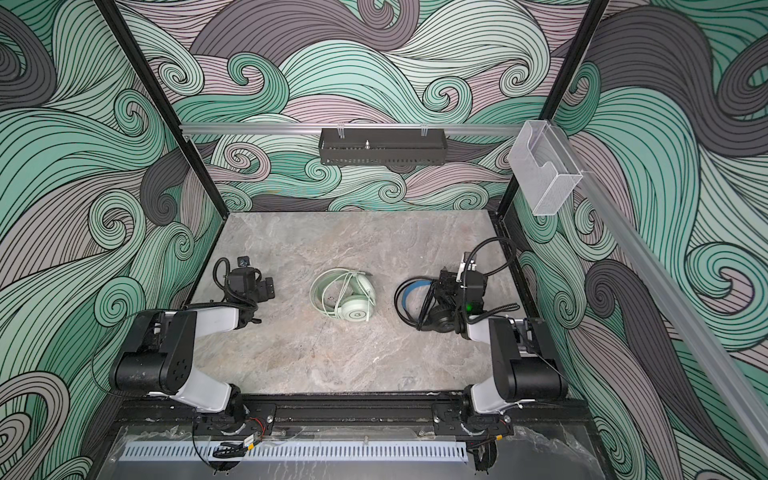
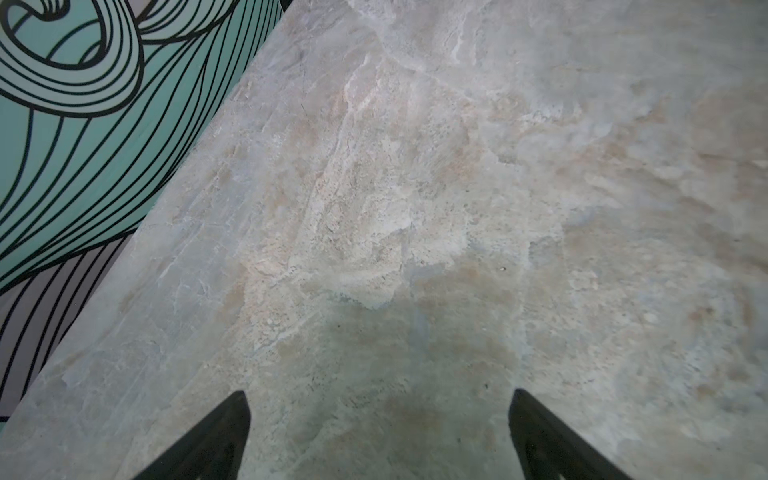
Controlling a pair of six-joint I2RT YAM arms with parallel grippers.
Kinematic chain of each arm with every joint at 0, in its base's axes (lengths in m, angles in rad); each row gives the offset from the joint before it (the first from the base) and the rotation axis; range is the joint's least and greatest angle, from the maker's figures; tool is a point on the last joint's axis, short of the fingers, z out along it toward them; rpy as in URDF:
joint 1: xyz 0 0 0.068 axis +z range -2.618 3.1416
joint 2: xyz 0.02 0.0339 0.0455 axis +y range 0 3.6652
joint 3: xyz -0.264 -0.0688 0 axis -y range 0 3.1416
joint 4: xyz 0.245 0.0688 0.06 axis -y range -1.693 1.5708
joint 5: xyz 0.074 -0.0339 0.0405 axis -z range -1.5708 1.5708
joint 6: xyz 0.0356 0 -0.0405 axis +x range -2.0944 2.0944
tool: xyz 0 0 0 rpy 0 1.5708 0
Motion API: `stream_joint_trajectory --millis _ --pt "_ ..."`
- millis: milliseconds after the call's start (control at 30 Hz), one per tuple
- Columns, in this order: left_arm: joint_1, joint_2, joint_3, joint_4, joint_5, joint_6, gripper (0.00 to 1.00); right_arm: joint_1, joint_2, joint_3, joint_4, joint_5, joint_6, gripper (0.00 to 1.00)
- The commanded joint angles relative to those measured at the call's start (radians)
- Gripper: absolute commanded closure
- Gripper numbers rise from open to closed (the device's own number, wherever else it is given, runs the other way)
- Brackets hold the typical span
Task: Wrap the headphones
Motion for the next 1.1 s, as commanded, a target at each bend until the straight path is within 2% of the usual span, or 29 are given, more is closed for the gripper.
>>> stream_joint_trajectory --millis 0,1067 --pt "0.012 -0.022 0.016 0.093 0.025 0.010 0.01 0.008 0.027 -0.026 0.041 -0.006 -0.035 0.01" --pt "0.011 -0.025 0.018 0.086 0.028 0.011 0.01 0.016 0.024 -0.032 0.052 -0.005 -0.044 0.01"
